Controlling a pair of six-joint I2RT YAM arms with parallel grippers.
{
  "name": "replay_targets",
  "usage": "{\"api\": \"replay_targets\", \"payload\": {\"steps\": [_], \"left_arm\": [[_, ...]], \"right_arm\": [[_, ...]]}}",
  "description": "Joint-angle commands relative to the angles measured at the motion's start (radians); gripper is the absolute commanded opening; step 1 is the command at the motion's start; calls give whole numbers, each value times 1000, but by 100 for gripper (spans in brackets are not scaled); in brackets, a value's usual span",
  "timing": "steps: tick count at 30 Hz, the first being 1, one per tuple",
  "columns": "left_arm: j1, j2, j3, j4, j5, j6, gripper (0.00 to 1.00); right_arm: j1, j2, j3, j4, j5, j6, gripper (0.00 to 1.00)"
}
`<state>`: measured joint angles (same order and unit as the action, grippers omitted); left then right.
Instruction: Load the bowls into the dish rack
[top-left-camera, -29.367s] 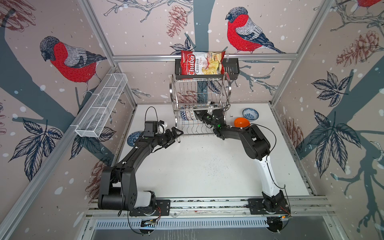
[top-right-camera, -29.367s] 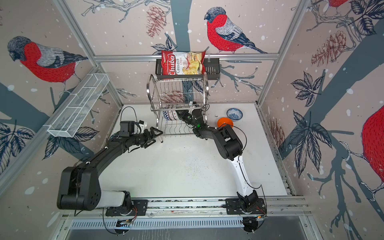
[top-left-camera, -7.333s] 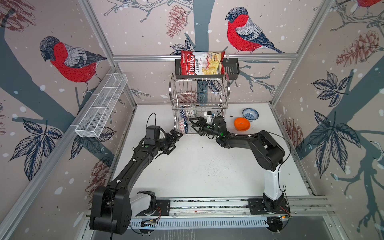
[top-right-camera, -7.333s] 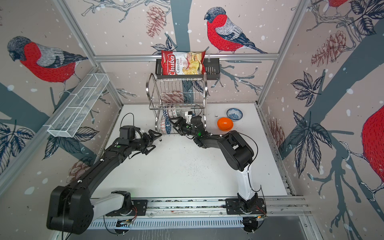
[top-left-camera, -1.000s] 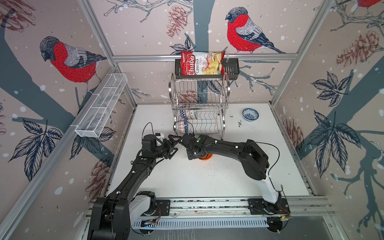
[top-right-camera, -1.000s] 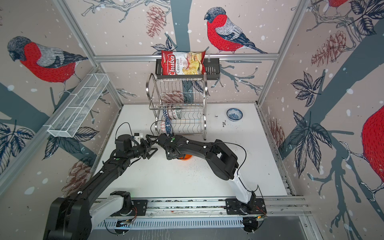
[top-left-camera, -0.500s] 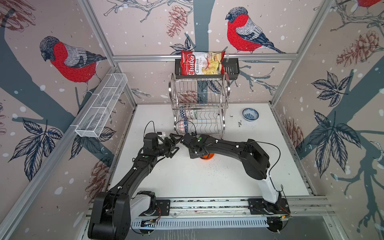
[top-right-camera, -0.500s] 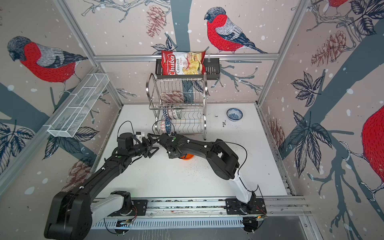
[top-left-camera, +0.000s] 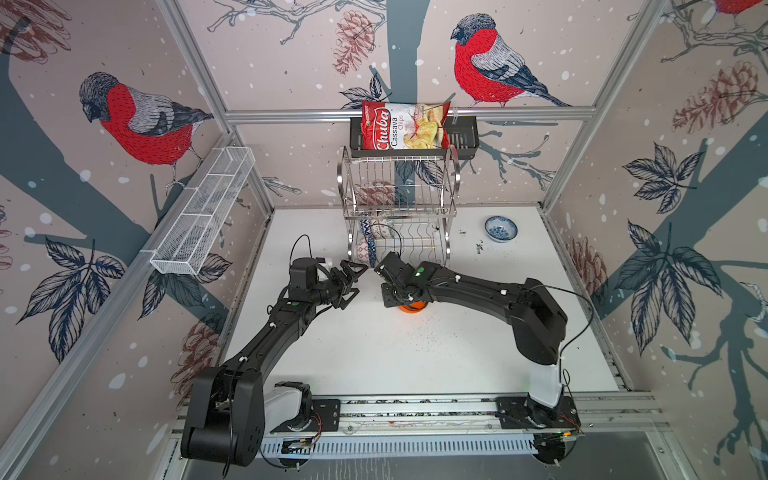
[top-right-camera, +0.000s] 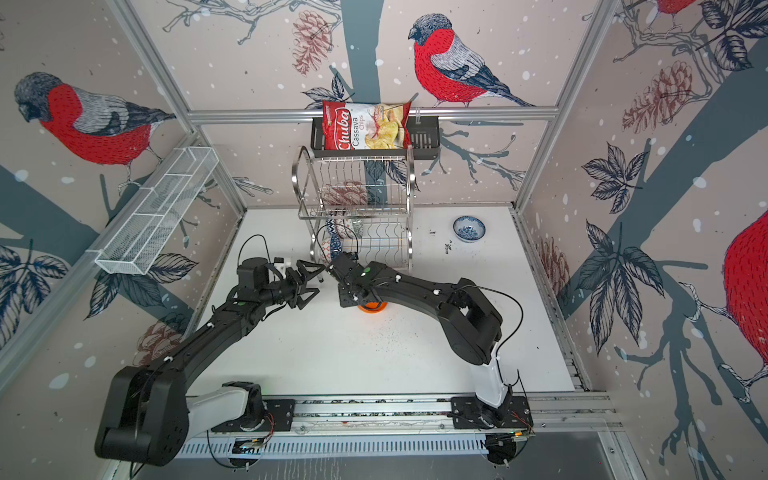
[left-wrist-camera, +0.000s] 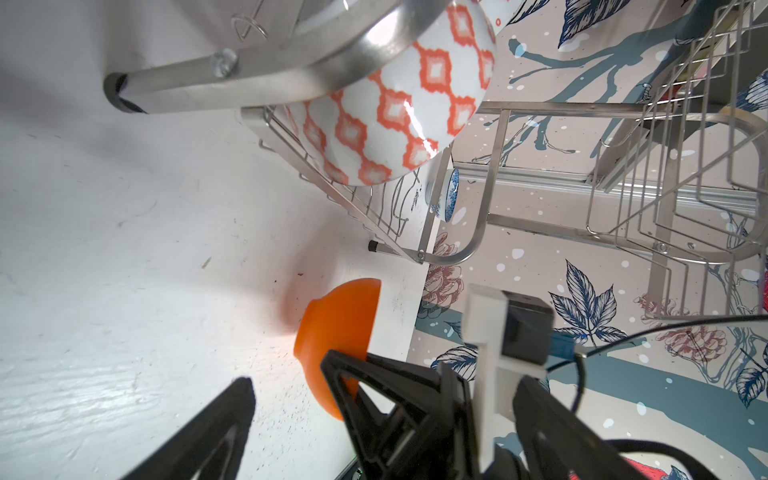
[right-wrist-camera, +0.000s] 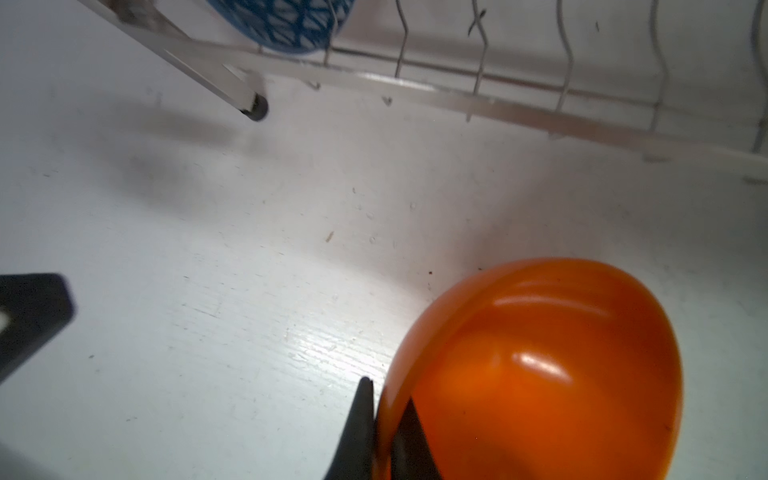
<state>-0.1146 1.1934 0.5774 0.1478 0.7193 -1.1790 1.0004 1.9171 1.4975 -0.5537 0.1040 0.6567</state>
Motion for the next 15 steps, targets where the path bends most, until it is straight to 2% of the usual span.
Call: {"api": "replay_targets", "payload": {"steps": [1, 11, 15], "left_arm": [[8, 9, 14, 23, 12, 4, 97], [2, -29, 38, -64, -43, 28, 97], [-8, -38, 45, -98, -60, 25, 97]], "right_arm": [[-31, -71, -66, 199, -130, -19, 2], [-154, -298, -336, 620, -366, 28, 1], [-185, -332, -382, 726, -405, 40, 0]]}}
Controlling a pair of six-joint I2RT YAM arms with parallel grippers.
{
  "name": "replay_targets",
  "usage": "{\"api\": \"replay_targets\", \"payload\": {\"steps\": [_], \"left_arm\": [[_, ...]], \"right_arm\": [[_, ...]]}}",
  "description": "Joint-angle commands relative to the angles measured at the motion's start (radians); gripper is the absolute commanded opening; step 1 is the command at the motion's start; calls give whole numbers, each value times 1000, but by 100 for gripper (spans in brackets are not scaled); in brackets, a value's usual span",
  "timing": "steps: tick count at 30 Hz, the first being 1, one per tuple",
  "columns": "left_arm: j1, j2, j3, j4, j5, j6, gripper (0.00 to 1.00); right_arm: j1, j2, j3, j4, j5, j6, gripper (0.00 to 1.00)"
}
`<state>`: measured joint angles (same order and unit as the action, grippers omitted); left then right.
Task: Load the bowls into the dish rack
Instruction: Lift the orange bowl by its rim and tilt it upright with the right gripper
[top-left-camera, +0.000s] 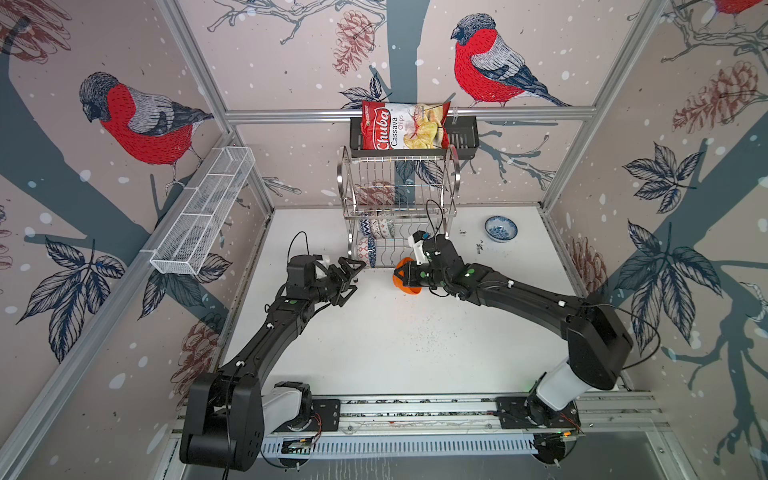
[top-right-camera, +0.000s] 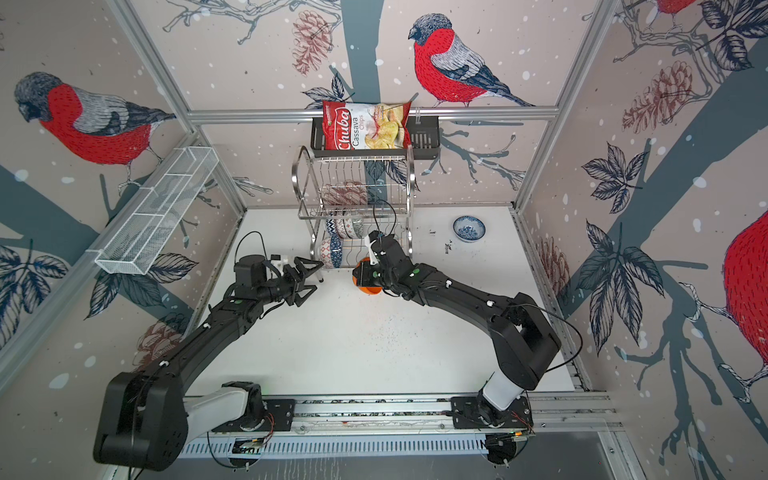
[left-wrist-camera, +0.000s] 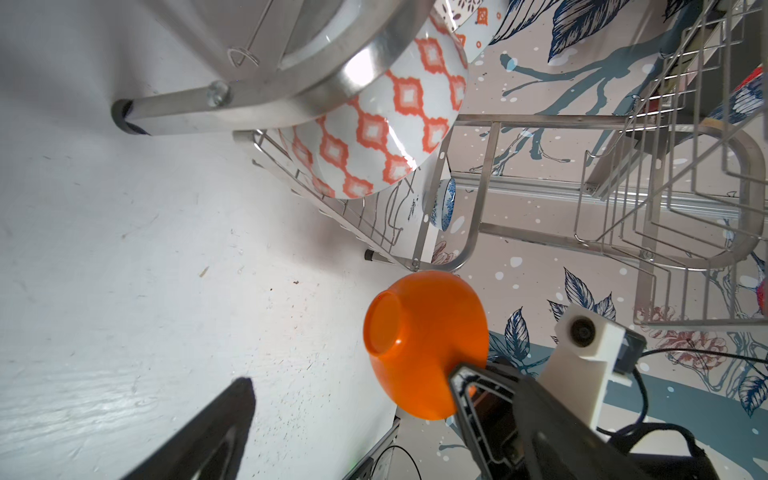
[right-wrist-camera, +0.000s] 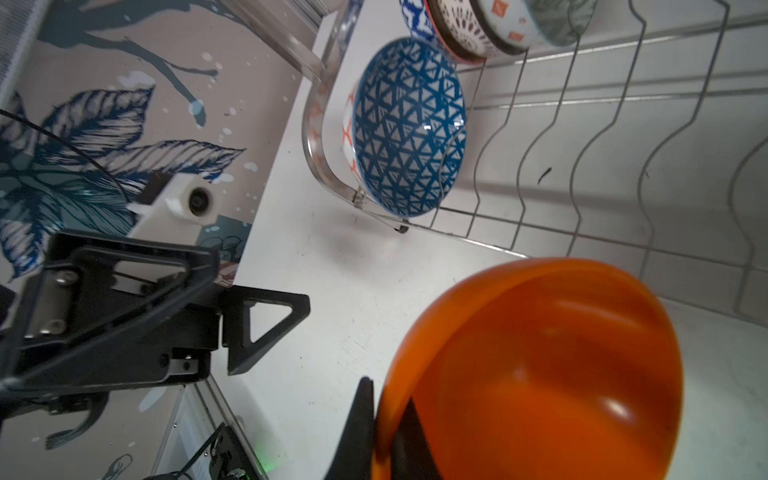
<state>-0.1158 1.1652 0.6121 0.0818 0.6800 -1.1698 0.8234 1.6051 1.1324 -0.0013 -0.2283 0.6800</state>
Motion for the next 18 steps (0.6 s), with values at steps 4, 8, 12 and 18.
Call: {"api": "replay_targets", "payload": {"steps": [4, 8, 12, 18], "left_arm": [[-20, 0, 40, -53, -32, 34, 97], [-21, 35, 59, -25, -15, 42, 97], [-21, 90, 106, -16, 23, 71, 97], [-21, 128, 151, -7, 49, 84, 97]], "right_arm": [[-31, -25, -46, 254, -102, 47, 0], [-55, -9, -89, 381, -132, 88, 0], [-61, 21, -99, 454, -141, 108, 0], [-67, 63, -87, 524, -161, 146, 0]]}}
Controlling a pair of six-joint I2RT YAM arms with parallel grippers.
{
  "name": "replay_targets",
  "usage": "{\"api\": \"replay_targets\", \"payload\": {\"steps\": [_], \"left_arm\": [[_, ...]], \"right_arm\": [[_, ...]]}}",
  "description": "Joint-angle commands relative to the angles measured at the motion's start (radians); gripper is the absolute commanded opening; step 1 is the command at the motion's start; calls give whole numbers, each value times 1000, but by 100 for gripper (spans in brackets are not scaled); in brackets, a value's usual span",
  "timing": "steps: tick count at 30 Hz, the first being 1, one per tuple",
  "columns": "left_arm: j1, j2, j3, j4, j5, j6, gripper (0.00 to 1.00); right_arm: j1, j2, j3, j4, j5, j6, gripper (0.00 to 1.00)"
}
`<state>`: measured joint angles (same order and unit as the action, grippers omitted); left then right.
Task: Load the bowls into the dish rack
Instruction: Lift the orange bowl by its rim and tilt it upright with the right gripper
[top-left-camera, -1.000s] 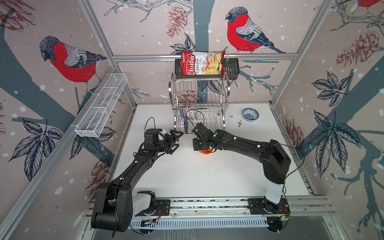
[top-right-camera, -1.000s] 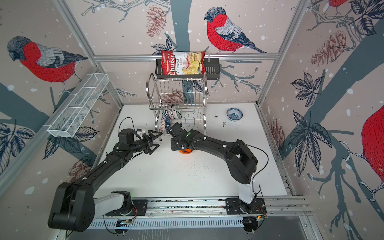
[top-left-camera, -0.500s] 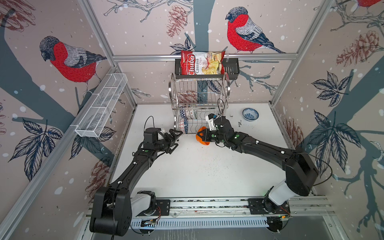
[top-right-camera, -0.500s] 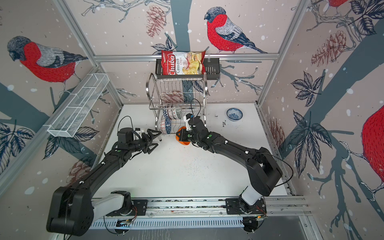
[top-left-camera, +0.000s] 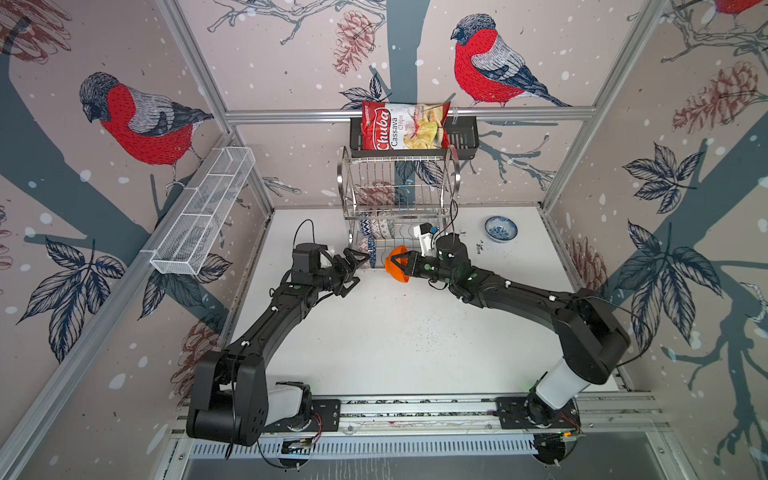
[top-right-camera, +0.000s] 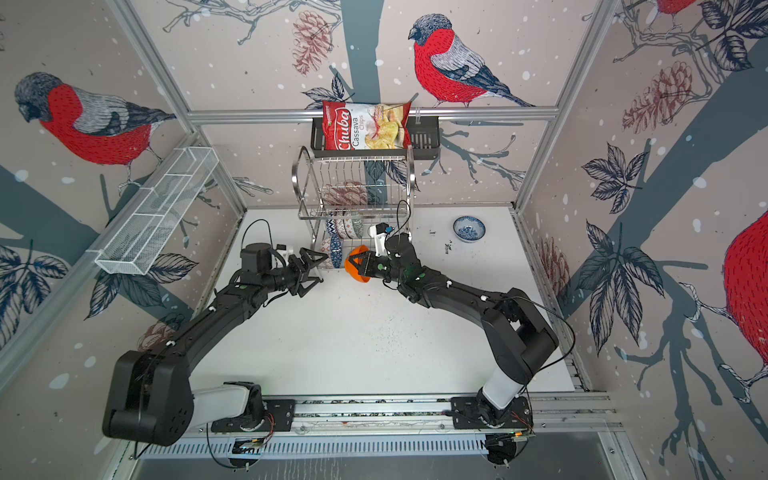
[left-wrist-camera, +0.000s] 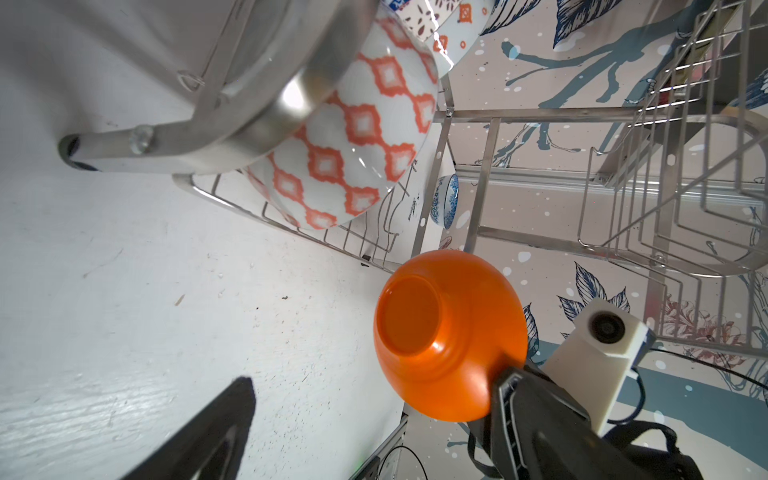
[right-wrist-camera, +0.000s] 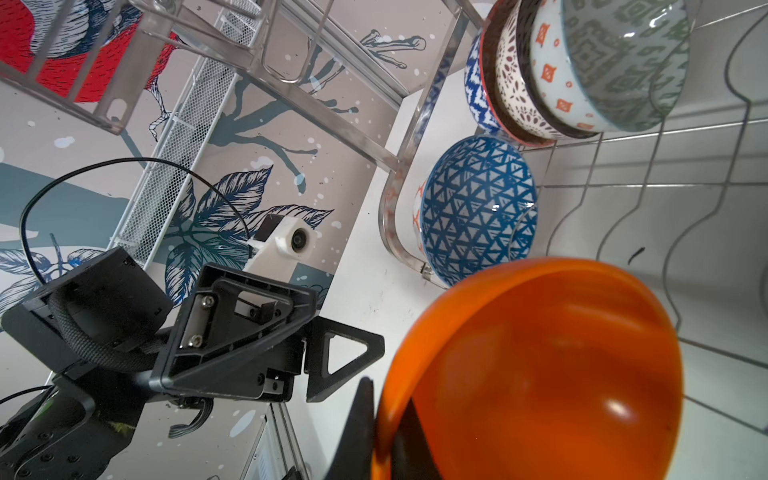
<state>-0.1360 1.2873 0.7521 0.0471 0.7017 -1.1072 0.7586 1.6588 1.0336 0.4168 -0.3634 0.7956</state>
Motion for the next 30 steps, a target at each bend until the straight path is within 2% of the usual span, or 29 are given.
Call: {"api": "replay_targets", "payload": {"steps": [1, 11, 19, 30], "left_arm": [[-1, 4, 6, 41, 30, 13, 97], [22, -24, -59, 98, 65, 3, 97], [24, -30, -91, 134, 66, -17, 97], [25, 33, -31, 143, 61, -19, 97]], "right_arm": [[-5, 13, 14, 113, -29, 34, 0], [-21, 64, 23, 197, -8, 51, 0], [-54, 100, 37, 242, -37, 85, 0], [-86, 146, 35, 349, -72, 143, 0]]}}
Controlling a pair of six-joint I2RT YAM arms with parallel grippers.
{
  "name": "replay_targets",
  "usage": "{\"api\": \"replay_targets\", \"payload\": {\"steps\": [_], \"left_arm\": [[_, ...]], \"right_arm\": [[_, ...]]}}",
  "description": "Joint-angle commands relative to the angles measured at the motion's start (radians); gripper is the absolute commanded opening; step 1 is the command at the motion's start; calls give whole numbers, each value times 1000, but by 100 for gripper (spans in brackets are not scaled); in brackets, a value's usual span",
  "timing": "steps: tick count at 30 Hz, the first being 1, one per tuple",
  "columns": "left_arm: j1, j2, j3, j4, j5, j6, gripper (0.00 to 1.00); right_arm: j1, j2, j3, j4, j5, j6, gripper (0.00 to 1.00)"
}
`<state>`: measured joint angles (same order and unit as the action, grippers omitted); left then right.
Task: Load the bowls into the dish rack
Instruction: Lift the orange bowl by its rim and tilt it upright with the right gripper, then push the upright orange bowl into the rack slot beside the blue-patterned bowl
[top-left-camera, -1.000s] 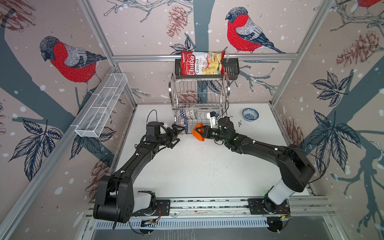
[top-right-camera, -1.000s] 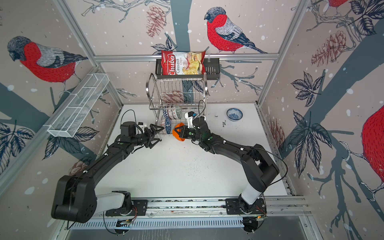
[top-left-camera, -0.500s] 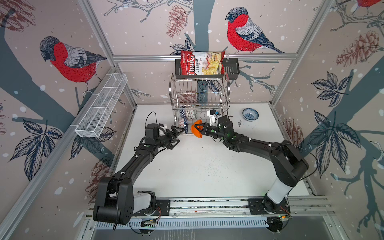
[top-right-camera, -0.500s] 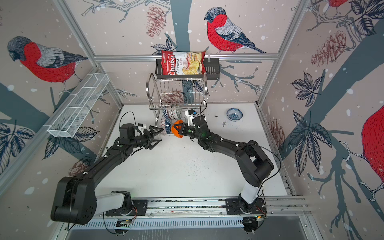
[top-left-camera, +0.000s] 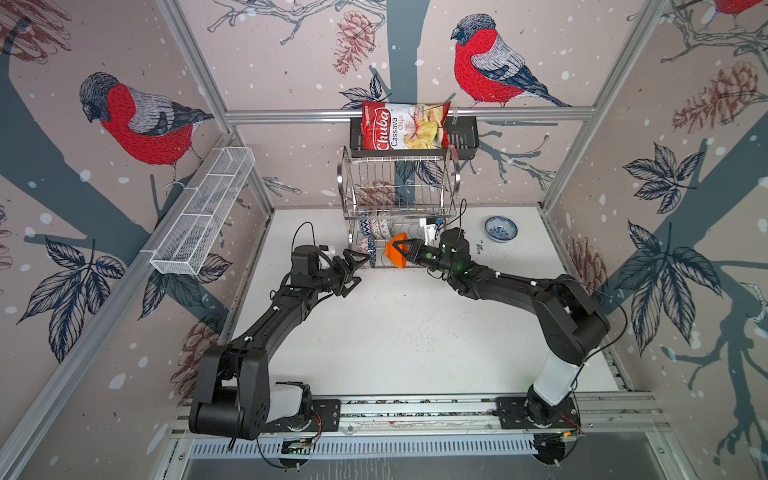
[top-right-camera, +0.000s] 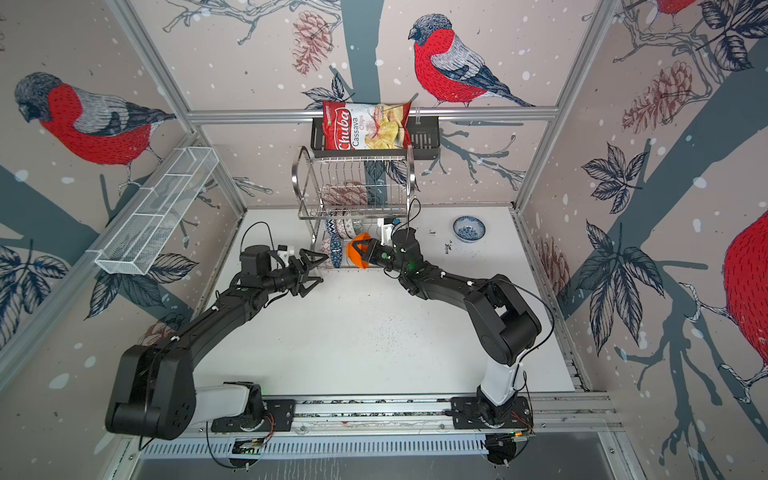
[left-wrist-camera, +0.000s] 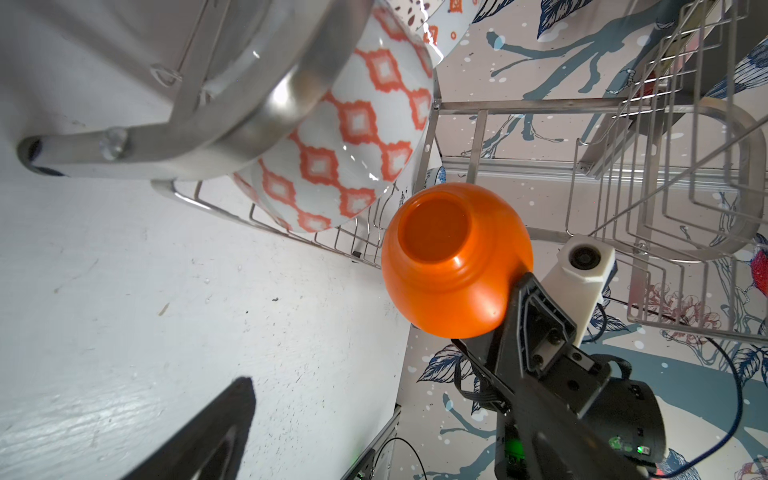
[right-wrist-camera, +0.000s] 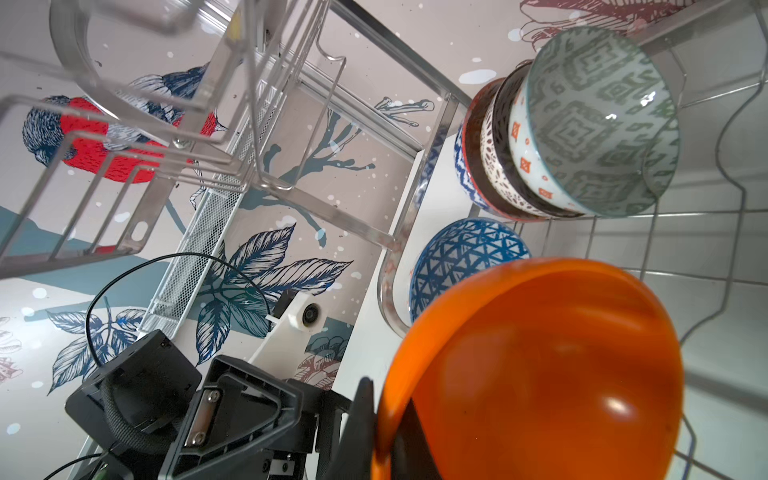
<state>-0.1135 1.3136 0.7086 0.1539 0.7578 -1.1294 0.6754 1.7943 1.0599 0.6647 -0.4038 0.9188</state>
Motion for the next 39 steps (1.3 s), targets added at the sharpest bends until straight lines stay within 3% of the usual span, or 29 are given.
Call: {"api": "replay_targets", "payload": {"steps": [1, 10, 39], "left_arm": [[2, 10, 14, 39, 5, -1, 97], [2, 22, 8, 35, 5, 4, 97], [2, 39, 20, -16, 7, 17, 97]], "right_arm": [[-5, 21, 13, 114, -37, 31, 0], [2, 127, 53, 209, -100, 129, 0], [-5, 341, 184, 385, -138, 331, 0]]}}
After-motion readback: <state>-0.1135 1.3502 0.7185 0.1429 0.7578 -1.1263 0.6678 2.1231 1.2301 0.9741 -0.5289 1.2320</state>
